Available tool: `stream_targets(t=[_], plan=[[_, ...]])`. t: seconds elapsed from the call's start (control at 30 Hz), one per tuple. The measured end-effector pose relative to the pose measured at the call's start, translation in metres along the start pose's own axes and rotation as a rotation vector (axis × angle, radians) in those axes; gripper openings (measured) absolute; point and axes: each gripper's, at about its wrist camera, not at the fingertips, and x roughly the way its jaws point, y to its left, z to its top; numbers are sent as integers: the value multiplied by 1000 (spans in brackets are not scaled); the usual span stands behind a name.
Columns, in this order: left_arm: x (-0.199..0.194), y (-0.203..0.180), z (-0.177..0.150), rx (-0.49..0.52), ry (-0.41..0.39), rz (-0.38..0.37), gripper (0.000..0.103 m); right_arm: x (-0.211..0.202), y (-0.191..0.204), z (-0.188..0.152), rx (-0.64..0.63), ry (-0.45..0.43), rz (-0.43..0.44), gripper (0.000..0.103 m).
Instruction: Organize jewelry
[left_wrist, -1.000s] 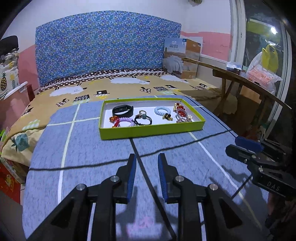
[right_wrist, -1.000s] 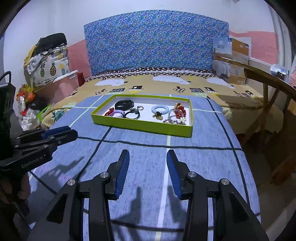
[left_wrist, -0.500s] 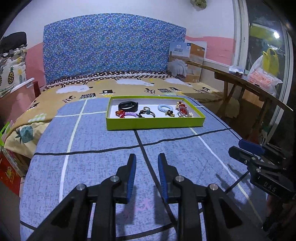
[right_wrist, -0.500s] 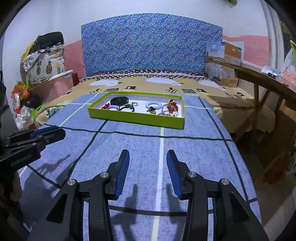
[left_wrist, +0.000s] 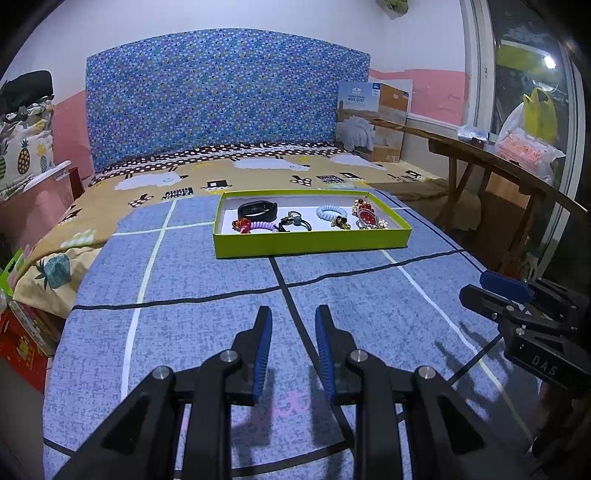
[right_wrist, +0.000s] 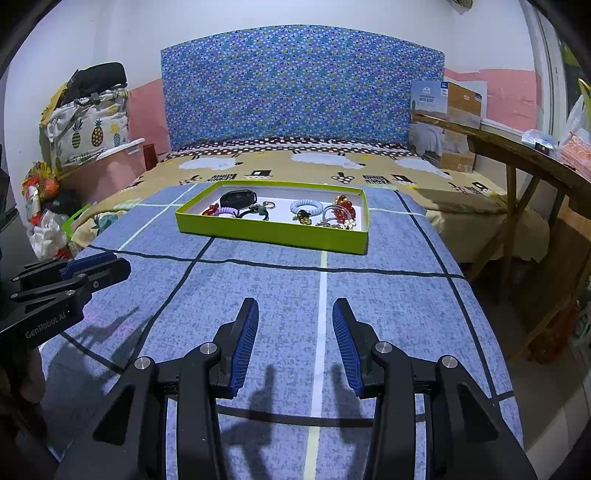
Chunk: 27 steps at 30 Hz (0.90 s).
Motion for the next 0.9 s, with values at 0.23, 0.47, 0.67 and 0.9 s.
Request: stream_targets(t=[0.23, 0.47, 0.67, 0.9], plan=[[0, 0, -1, 4, -3, 10, 25, 0, -1, 0, -1, 0, 0, 43], [-1, 0, -2, 5, -2, 11, 25, 0, 0, -1, -1, 5, 1, 43], [-1, 1, -2, 6, -4, 15, 25, 0, 2, -2, 1, 12, 3, 43], [-1, 2, -5, 11, -3, 23, 25, 0, 2, -2, 1, 11, 2, 43]])
